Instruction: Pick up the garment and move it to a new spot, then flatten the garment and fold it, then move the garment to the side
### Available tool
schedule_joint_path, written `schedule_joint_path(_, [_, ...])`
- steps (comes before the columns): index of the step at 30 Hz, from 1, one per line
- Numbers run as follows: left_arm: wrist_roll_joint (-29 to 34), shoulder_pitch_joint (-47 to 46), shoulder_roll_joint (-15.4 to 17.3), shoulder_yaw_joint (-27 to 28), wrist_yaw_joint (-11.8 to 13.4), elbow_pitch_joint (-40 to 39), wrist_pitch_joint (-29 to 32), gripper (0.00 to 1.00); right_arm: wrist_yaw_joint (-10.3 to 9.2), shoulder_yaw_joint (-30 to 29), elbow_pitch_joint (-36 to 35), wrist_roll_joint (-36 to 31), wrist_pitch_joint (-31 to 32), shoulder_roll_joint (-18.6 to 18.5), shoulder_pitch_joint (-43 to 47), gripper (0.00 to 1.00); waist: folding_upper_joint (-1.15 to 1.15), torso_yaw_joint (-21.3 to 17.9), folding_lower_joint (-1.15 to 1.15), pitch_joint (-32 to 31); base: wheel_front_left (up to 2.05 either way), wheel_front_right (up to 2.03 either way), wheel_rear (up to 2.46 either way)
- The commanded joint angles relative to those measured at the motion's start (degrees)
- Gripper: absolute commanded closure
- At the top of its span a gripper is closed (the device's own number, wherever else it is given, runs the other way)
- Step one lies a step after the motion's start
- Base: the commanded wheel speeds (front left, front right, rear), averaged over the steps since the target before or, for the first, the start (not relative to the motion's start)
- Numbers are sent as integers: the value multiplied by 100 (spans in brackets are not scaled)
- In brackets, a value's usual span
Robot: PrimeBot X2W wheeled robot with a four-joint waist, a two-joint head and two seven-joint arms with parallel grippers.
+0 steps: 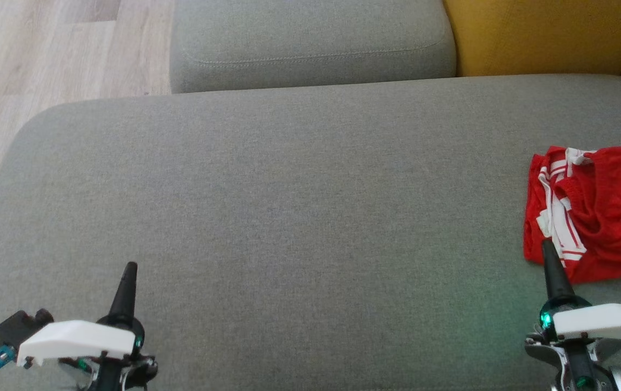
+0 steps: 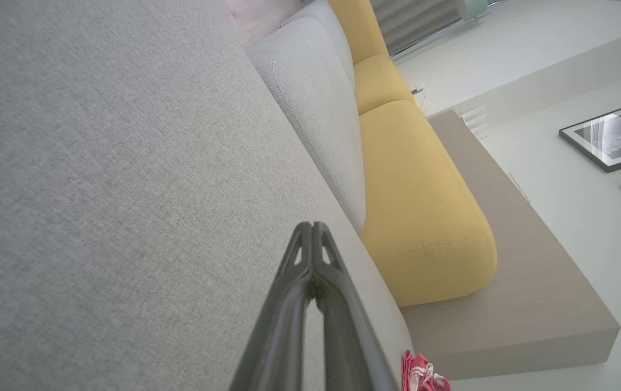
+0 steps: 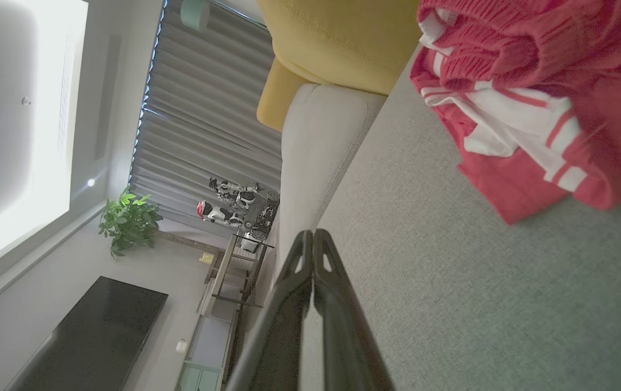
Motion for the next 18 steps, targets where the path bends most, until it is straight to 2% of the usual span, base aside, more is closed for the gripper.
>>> schedule_joint_path(1, [-129, -347, 21, 222, -53, -145, 40, 100, -3, 40, -148, 158, -7, -127, -315, 100, 0, -1, 0, 2, 0, 0, 0])
schedule_joint_path(18, [-1192, -545, -103, 538, -271, 10, 268, 100, -4, -72, 49, 1291, 23, -127, -506, 100, 0, -19, 0, 48, 0, 0, 0])
